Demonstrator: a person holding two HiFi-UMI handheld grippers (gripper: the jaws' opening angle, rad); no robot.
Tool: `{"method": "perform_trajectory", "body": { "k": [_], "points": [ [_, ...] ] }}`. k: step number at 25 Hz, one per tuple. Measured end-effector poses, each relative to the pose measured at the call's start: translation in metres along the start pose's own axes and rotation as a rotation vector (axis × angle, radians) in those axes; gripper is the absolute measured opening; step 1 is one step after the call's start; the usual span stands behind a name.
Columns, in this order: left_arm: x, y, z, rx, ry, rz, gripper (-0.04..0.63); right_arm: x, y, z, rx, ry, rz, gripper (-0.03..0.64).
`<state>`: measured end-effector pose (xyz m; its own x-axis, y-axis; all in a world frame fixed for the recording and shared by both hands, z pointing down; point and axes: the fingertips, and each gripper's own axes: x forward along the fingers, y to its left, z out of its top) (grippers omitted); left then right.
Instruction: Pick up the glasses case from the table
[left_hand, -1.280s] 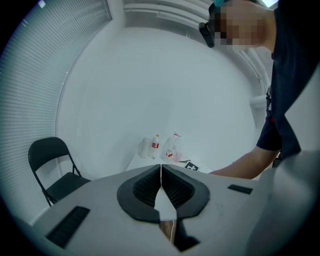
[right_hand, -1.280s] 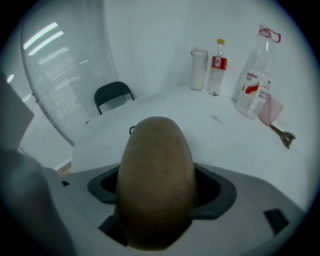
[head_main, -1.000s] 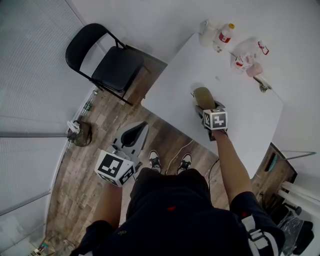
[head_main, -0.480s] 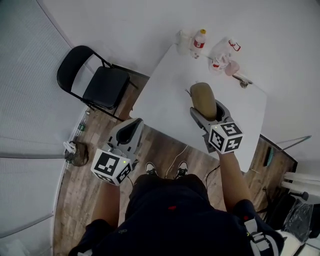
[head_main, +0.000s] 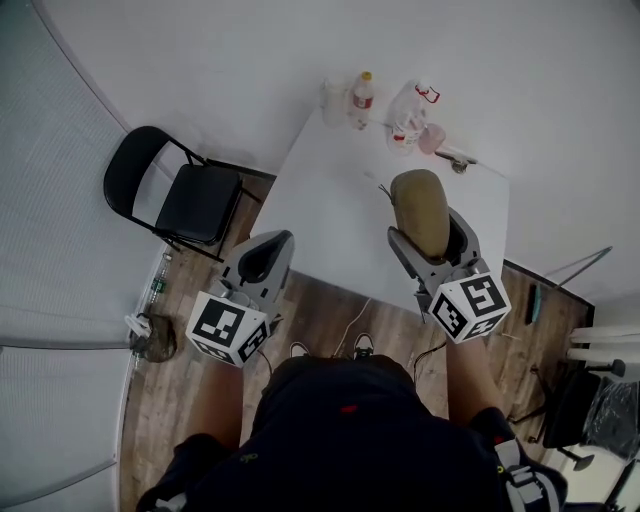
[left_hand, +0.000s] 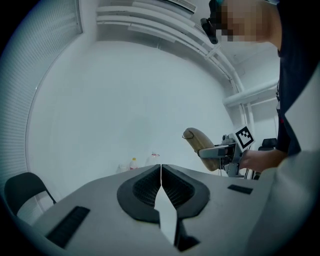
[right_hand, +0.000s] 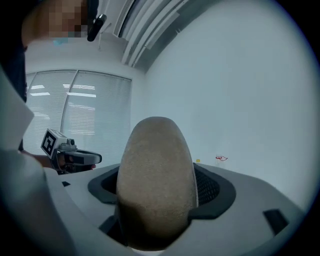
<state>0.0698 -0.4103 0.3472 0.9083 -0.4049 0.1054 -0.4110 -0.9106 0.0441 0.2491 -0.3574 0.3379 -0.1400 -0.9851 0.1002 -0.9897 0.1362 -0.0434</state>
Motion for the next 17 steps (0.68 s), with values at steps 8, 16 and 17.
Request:
{"method": "perform_trajectory", "body": {
  "k": [8,16,17],
  "points": [
    [0.014,-0.013,0.011,0.024,-0.017,-0.03,0.023,-0.017,-0.006,0.005,-0.039,-0.031,-0.008,0.388],
    [0.02,-0.006,0.011,0.03,-0.014,-0.013,0.023,-0.009,-0.011,0.01,-0.053,-0.037,-0.005,0.388],
    [0.02,-0.005,0.011,0.029,-0.014,-0.011,0.023,-0.009,-0.011,0.01,-0.055,-0.039,-0.002,0.388]
  ]
}}
